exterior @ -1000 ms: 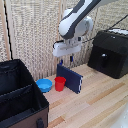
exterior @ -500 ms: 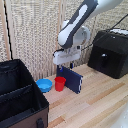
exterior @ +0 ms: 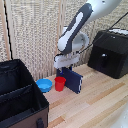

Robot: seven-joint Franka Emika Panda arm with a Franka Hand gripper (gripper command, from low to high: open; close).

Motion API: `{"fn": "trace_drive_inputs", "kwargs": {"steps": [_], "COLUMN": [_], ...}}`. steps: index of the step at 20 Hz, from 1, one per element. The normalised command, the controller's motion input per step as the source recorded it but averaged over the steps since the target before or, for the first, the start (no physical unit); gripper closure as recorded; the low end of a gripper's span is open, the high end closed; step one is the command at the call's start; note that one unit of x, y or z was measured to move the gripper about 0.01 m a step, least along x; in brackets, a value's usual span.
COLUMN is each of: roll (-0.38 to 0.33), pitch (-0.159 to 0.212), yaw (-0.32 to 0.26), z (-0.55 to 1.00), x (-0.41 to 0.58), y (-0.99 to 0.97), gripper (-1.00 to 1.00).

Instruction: Discover the targeted book and set your gripper to the appropriate amplitude. Smoothly guide your gripper in the direction of the book and snatch it firmly. Search for the back section of the caddy. Move the held book towards the back section and lightly deposit it inside.

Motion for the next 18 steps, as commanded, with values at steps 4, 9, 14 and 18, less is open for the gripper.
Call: {"fn": "trace_drive_inputs", "kwargs": {"steps": [4,9,14,18], "roll": [0.003,-0.017,-0.103,-0.061], "pitch": [0.013,0.004,0.000,0.080], "yaw": [0.125,0.003,-0.180,-0.246], "z": [0.00,-0.01,0.65,0.90], "x": [0.059,0.000,-0.007,0.133], "y": [-0.15,0.07,0.10,-0.13], "gripper": [1.00,1.00,1.00,1.00]}}
